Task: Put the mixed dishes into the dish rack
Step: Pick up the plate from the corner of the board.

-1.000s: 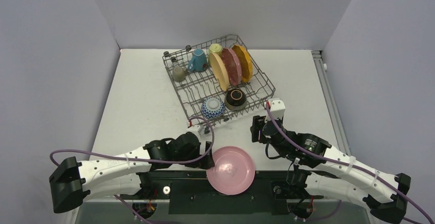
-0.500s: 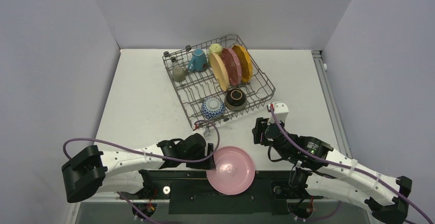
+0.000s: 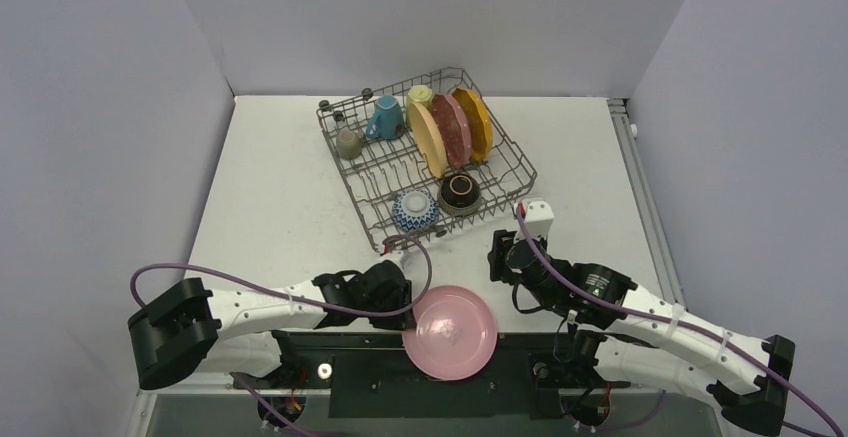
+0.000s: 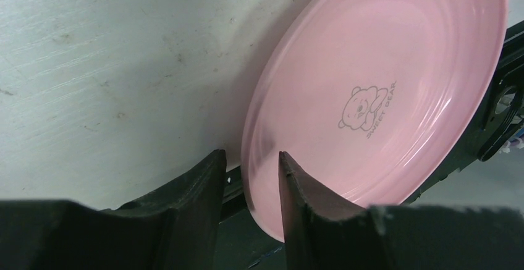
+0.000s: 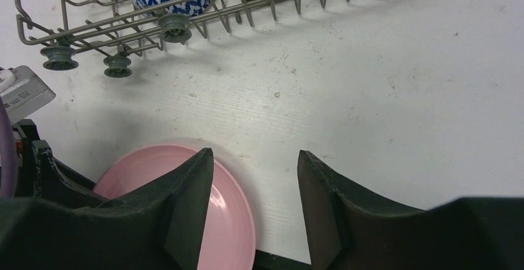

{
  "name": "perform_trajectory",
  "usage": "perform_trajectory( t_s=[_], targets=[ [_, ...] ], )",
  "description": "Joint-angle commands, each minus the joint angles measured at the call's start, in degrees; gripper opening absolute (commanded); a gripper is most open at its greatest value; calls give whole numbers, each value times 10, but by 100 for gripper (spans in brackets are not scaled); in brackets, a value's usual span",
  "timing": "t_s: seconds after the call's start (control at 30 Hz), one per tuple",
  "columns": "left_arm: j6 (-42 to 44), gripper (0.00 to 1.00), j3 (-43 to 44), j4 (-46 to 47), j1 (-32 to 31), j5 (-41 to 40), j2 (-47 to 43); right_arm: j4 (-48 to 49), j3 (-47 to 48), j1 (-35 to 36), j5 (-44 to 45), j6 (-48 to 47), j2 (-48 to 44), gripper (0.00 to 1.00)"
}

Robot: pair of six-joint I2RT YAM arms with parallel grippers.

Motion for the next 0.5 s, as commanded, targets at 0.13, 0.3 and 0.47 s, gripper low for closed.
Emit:
perform_trajectory(
  t_s=[0.13,0.3,0.47],
  targets=[
    [4,18,1,53,-2,22,33,21,6,5,-1,0,17,47],
    [16,0,17,37,-2,22,39,15,-2,6,0,3,-5,47],
    [16,0,32,26,-2,19,25,2,-2,5,6,3,-31,47]
  ],
)
